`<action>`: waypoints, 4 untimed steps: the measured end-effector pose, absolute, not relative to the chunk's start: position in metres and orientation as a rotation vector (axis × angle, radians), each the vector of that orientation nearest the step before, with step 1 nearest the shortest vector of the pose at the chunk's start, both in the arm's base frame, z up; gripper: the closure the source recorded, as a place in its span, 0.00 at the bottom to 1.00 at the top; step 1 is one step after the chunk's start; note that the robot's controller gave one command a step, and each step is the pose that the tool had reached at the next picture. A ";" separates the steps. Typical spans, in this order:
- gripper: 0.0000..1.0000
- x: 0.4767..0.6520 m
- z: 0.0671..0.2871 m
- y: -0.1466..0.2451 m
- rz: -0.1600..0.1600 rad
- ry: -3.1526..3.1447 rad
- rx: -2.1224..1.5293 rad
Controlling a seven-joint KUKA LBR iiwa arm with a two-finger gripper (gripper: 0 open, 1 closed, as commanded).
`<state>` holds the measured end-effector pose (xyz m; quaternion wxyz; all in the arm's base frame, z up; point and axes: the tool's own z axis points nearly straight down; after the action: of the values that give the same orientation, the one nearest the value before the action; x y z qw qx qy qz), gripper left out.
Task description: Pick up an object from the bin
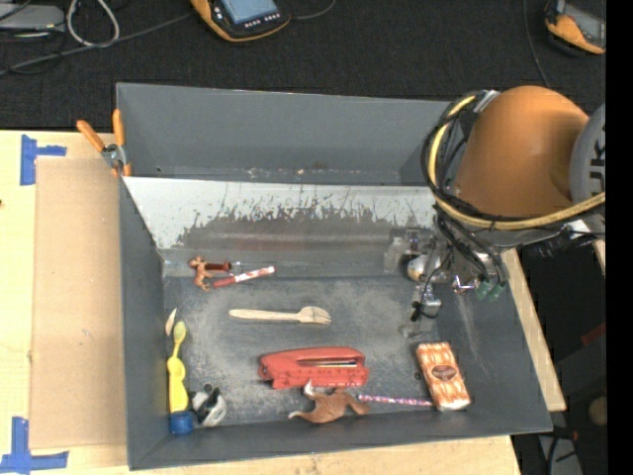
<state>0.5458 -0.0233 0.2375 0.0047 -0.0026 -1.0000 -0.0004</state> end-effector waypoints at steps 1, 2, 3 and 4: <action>0.00 0.547 0.242 -0.023 -0.001 -3.140 -0.007; 0.00 0.534 0.153 -0.001 -0.002 -3.142 -0.005; 0.00 0.496 0.158 0.035 0.001 -3.146 0.067; 0.00 0.489 0.097 0.042 -0.001 -3.132 0.049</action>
Offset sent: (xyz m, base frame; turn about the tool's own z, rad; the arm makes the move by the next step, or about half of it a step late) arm -0.0247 0.0423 -0.1675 0.0018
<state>0.4891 0.0422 0.0972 0.0046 0.0157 -0.9999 -0.0002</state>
